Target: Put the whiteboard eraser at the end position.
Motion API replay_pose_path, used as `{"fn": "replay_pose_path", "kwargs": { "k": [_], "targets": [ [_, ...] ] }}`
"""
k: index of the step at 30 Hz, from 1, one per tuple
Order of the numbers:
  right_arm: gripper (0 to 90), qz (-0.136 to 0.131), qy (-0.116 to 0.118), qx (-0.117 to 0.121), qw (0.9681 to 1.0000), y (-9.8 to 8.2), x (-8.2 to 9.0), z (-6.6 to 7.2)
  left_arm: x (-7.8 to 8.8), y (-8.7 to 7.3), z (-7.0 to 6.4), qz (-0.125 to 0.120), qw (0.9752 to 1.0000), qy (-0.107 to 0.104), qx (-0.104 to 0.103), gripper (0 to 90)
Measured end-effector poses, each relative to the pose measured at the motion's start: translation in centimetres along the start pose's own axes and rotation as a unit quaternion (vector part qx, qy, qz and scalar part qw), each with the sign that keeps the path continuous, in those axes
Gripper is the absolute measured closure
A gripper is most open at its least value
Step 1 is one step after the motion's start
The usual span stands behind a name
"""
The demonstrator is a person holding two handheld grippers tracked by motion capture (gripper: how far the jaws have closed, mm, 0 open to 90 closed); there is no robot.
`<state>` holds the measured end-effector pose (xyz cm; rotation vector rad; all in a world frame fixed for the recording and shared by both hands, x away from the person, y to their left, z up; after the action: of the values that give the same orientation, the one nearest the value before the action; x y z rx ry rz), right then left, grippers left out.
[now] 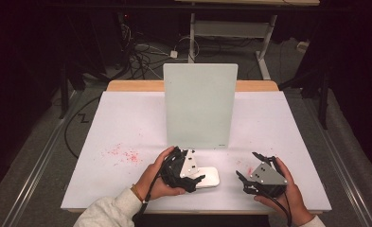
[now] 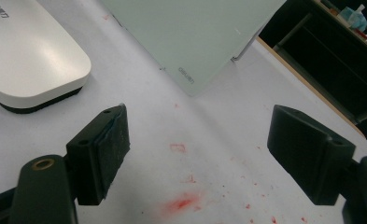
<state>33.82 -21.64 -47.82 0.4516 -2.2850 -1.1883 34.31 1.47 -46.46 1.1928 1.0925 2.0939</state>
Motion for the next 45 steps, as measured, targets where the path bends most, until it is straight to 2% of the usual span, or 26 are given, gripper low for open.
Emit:
{"fn": "replay_pose_path", "kwargs": {
  "k": [9, 17, 20, 23, 30, 35, 37, 39, 42, 45],
  "targets": [
    [21.4, -0.004, -0.006, -0.006, 1.0000, 0.1, 0.1, -0.2, 1.7, 0.2, 1.6, -0.024, 0.9984, 0.048, -0.015, 17.6],
    [21.3, -0.008, -0.012, -0.012, 0.9998, 0.1, 0.4, -0.6, 3.5, -0.9, 3.5, -0.038, 0.9943, 0.097, -0.021, 17.6],
    [21.3, -0.009, -0.016, -0.019, 0.9996, 0.1, 0.5, -0.8, 4.3, -1.7, 4.1, -0.042, 0.9925, 0.114, -0.017, 17.6],
    [21.3, -0.011, -0.021, -0.021, 0.9995, 0.1, 0.6, -1.0, 5.1, -2.8, 4.8, -0.034, 0.9912, 0.127, -0.015, 17.6],
    [20.4, -0.015, -0.030, -0.030, 0.9990, 0.0, 0.7, -1.5, 6.8, -5.0, 5.7, -0.031, 0.9874, 0.155, -0.009, 17.6],
    [20.3, -0.021, -0.040, -0.040, 0.9982, 0.1, 0.8, -1.8, 7.9, -6.7, 6.3, -0.025, 0.9835, 0.179, 0.007, 17.6],
    [20.2, -0.020, -0.043, -0.043, 0.9980, 0.0, 0.9, -1.9, 8.2, -7.5, 6.4, -0.020, 0.9828, 0.183, 0.016, 17.6],
    [20.2, -0.022, -0.045, -0.046, 0.9977, 0.0, 0.9, -2.1, 8.6, -8.3, 6.5, -0.013, 0.9812, 0.192, 0.018, 17.6],
    [20.1, -0.024, -0.051, -0.054, 0.9970, -0.1, 1.0, -2.4, 9.3, -9.3, 6.7, -0.014, 0.9793, 0.198, 0.037, 17.6],
    [20.0, -0.025, -0.054, -0.064, 0.9962, -0.3, 1.1, -2.8, 9.9, -10.2, 6.6, -0.004, 0.9772, 0.209, 0.040, 16.8]
  ]
}}
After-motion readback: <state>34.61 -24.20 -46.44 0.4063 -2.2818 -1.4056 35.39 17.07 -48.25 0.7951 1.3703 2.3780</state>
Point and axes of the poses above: each handheld gripper's, and its own axes: x roughly backward along the jaws, y roughly out of its top, z roughly to its left, the point moved 6 cm from there along -x, roughly forward along the jaws, and after that the axes turned 13 degrees about -z, right-handed, at the moved point
